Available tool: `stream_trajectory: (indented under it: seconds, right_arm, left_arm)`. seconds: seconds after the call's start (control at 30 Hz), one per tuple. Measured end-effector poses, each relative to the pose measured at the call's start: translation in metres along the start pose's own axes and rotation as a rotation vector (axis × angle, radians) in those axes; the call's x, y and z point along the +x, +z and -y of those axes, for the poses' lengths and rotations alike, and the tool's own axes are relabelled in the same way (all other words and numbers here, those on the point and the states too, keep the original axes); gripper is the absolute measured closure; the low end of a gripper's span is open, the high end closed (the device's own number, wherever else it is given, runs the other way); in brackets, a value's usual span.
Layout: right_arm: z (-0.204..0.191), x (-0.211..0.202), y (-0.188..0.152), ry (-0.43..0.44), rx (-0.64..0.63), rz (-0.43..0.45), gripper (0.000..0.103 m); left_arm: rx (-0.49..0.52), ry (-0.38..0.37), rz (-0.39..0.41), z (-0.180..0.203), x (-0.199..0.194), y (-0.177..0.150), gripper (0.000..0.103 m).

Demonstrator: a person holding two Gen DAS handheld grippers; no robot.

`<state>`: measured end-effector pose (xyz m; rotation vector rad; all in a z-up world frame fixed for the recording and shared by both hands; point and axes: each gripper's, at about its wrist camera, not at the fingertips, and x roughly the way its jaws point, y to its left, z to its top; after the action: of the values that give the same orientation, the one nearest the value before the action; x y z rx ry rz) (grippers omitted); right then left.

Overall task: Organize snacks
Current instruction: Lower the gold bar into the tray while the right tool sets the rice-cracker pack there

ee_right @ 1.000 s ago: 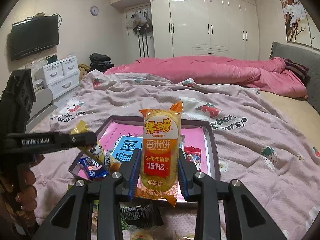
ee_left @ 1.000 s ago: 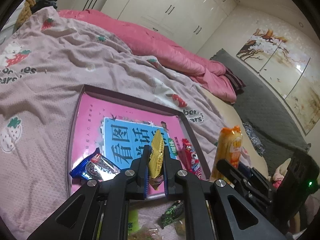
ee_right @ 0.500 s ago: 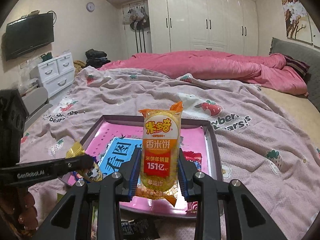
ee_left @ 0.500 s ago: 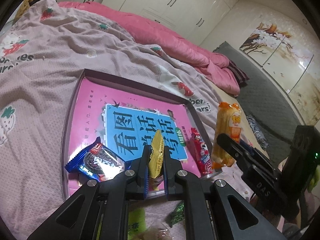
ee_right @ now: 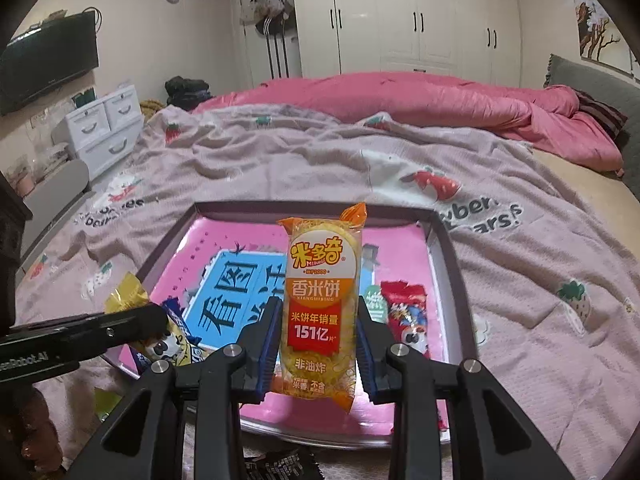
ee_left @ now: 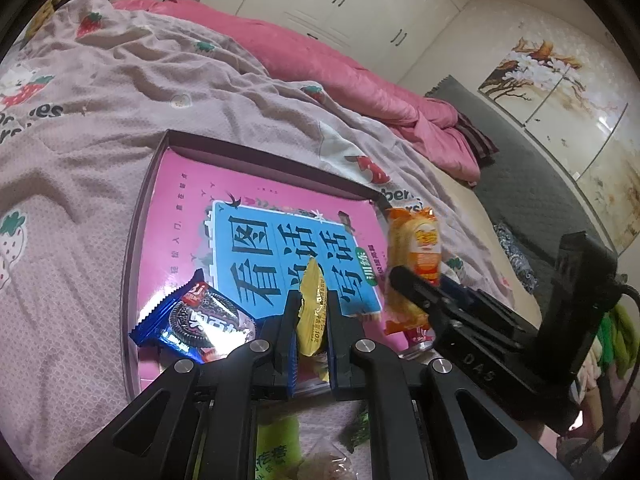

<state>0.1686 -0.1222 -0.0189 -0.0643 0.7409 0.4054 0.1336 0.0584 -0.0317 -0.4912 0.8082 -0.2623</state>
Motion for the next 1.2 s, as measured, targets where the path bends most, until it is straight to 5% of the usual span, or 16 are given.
stream_trajectory:
  seconds: [1.2]
  right_arm:
    - [0.003,0.028,-0.022,-0.011,0.006,-0.128,0.069]
  left_arm:
    - [0.034,0.052,-0.027,-0.004,0.004,-0.001,0.090]
